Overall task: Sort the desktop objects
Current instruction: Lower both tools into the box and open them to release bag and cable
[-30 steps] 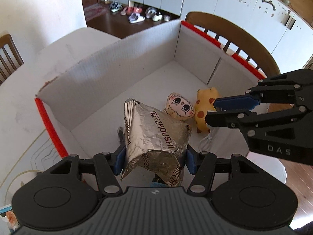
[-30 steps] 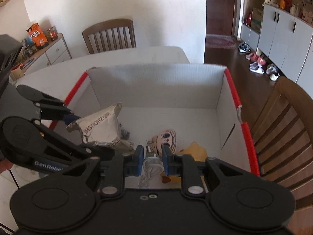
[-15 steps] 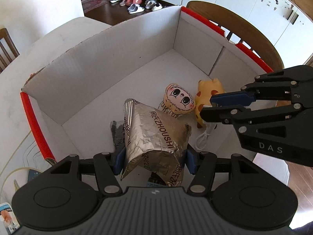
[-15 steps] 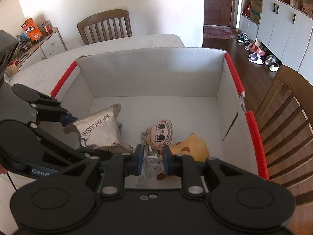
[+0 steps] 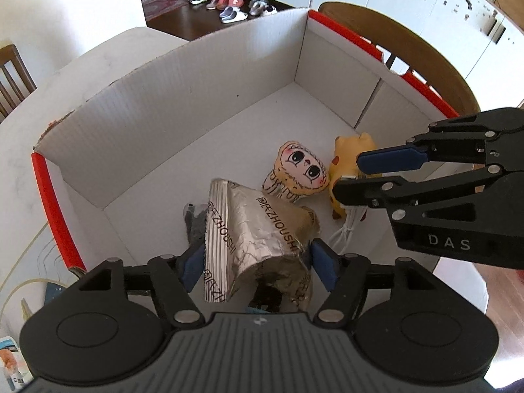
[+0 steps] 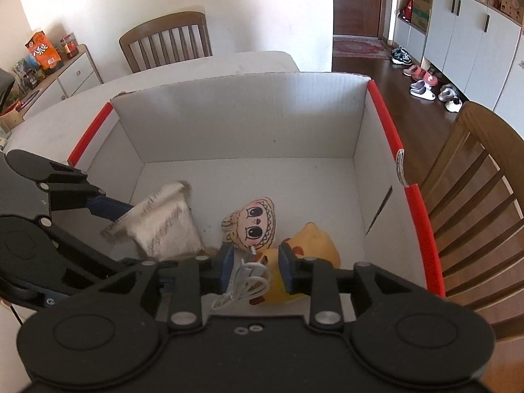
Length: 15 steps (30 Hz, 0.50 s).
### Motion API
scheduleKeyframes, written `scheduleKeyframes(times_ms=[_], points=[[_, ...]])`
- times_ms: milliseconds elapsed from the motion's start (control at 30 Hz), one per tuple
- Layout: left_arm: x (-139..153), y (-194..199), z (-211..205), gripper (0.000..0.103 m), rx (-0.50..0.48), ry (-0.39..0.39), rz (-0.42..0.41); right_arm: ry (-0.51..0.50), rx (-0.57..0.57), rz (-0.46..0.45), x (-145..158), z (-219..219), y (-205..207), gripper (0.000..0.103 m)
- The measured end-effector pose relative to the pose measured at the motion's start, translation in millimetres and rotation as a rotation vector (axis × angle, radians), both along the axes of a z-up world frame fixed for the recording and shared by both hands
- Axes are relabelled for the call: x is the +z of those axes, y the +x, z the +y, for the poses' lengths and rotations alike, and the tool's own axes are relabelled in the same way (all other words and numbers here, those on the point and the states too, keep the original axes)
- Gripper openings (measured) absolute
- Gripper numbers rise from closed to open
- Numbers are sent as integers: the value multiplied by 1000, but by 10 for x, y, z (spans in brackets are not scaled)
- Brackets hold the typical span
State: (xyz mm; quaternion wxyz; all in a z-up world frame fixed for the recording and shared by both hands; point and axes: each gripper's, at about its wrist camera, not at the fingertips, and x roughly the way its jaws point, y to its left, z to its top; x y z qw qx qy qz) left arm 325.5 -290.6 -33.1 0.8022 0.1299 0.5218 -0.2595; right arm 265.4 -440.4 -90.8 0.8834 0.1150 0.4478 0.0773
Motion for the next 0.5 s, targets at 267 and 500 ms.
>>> scheduleKeyframes(times_ms=[267,500], points=[[132,-73,49,81,12,-44,-37,11,-12,-18,113,-46,-46,47],[274,-210,182,81,39,-78,-71,23,-7,-40,226,-34,-128,55]])
